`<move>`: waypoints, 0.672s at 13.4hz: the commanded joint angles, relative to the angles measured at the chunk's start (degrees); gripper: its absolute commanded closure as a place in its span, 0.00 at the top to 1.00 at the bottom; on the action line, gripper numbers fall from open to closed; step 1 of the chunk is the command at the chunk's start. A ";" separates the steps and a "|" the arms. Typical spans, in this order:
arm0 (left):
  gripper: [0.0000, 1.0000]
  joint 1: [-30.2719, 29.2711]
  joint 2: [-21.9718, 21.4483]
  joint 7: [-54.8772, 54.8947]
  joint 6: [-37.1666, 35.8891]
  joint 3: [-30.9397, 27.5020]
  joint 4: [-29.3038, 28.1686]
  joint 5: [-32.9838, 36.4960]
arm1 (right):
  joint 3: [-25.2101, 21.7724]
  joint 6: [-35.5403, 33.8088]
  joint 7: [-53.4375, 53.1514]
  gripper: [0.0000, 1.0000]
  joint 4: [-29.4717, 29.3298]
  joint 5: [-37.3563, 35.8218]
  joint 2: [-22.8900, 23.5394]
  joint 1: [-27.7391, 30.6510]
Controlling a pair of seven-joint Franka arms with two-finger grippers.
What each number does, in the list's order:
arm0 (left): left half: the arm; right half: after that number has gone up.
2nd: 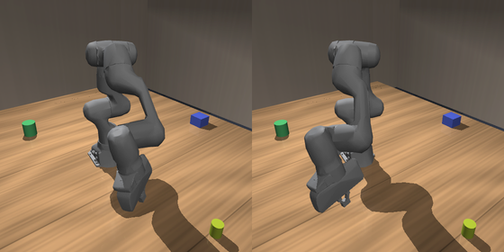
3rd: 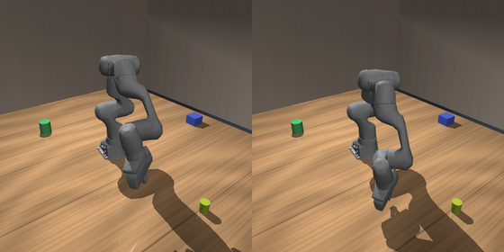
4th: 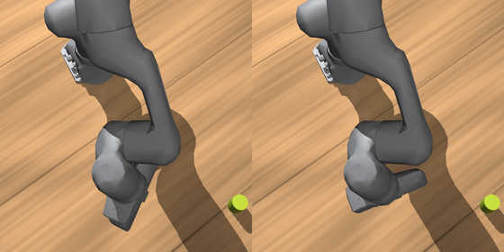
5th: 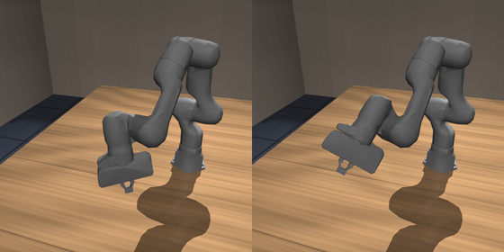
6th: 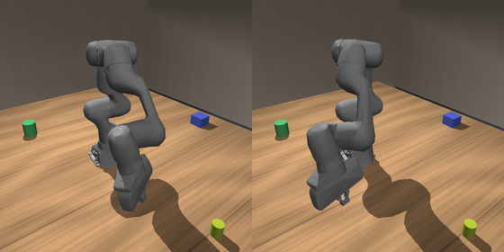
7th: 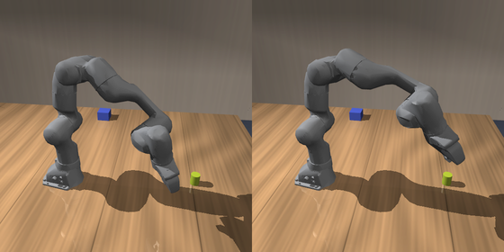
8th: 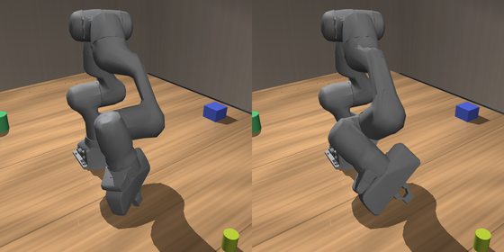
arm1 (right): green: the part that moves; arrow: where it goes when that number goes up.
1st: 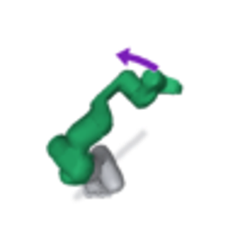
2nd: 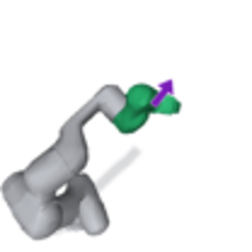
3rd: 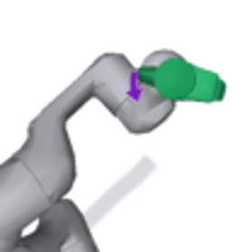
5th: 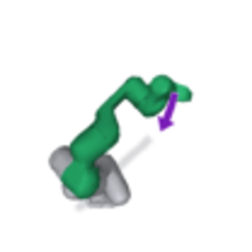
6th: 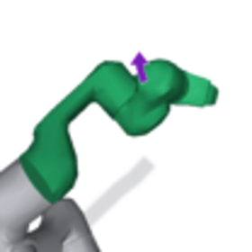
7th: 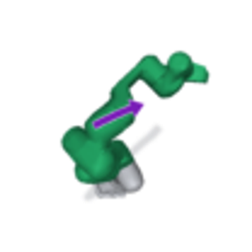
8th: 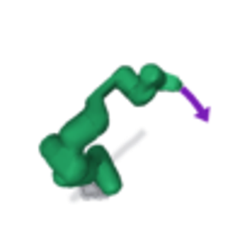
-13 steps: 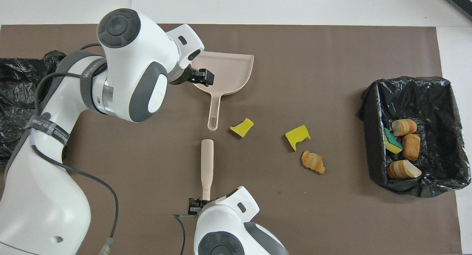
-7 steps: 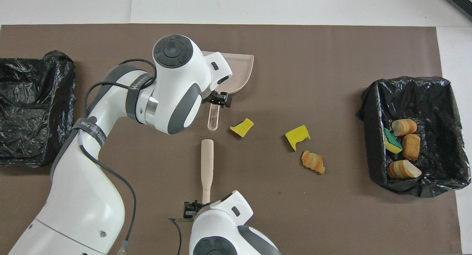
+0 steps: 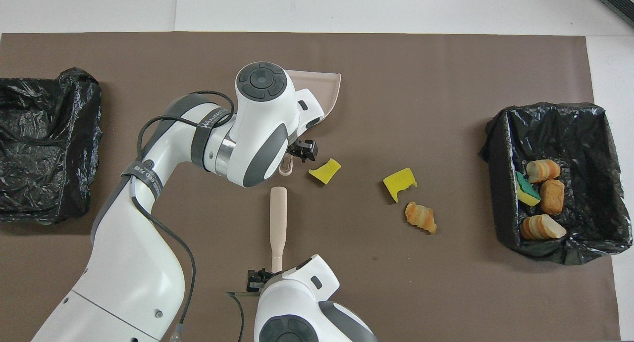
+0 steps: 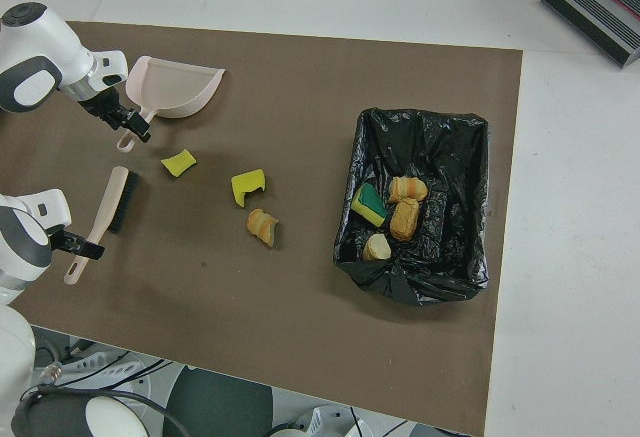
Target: Sweep and dump trash in bin
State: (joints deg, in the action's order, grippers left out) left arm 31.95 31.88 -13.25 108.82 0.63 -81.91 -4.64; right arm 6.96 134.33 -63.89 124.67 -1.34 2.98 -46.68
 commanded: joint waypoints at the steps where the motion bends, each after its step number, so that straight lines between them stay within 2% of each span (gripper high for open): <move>1: 1.00 0.75 -1.21 -2.04 -1.77 -0.37 -0.53 0.86 | -0.02 4.25 -1.76 1.00 0.83 -0.50 2.28 -0.94; 4: 0.99 1.10 -1.12 -3.36 -0.55 -0.37 -0.79 0.78 | -0.10 5.68 -1.85 1.00 0.83 -0.50 3.44 -1.30; 5: 0.98 1.10 -1.12 -3.63 -0.45 -0.37 -0.88 0.78 | -0.11 5.76 -1.85 0.97 0.83 -1.20 3.53 -1.30; 6: 0.94 1.10 -1.12 -3.63 -0.37 -0.37 -0.88 0.78 | -0.11 5.76 -1.77 0.90 0.83 -3.03 3.53 -1.30; 8: 0.77 1.10 -0.86 -3.63 0.94 -0.37 -1.67 0.51 | -0.11 6.03 -1.85 0.83 0.66 -4.10 4.22 -1.30; 9: 0.56 1.10 -0.94 -3.72 0.95 -0.37 -1.67 0.51 | -0.02 6.12 -2.11 0.80 0.66 -4.19 4.84 -1.39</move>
State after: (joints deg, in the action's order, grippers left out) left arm 32.30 31.63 -15.96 108.45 0.87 -82.22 -4.64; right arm 6.97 138.76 -63.89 124.99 -3.83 6.92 -47.83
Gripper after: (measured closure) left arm 0.203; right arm 0.172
